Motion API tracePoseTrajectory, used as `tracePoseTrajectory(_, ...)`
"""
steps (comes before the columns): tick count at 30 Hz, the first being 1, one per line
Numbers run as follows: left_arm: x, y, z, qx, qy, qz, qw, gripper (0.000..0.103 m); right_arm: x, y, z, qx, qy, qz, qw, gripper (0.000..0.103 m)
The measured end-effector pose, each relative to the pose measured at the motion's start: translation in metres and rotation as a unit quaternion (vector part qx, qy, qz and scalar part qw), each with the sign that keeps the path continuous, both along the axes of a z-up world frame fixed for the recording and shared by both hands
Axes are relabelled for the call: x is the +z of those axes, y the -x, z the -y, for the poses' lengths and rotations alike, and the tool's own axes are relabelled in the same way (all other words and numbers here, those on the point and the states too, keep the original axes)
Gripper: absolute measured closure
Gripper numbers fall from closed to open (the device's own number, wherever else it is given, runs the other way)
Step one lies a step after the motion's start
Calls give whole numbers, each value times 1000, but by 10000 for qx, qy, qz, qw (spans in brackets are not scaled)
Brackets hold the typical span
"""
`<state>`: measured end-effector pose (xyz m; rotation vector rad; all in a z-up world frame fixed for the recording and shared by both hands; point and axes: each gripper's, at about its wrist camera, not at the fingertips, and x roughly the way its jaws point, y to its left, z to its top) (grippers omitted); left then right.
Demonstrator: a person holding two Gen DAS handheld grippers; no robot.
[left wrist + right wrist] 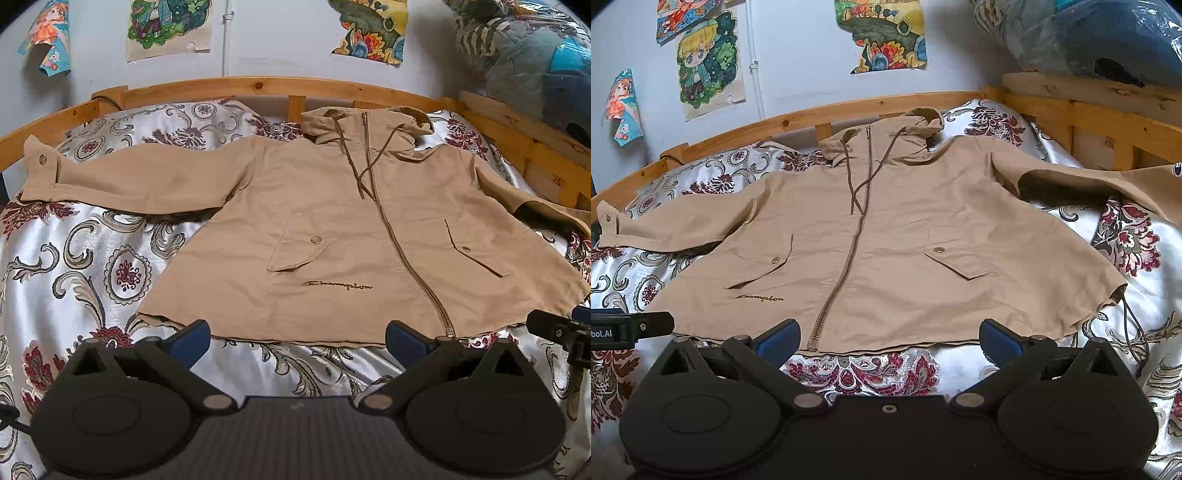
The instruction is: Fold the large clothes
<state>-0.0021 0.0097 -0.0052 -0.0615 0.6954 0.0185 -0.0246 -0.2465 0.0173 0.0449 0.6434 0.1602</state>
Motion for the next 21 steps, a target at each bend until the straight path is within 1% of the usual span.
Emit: tracePoseTrajectory(21, -3, 0, -4, 48, -14, -17, 10000, 1, -1, -1, 3, -23, -15, -14, 10000, 1)
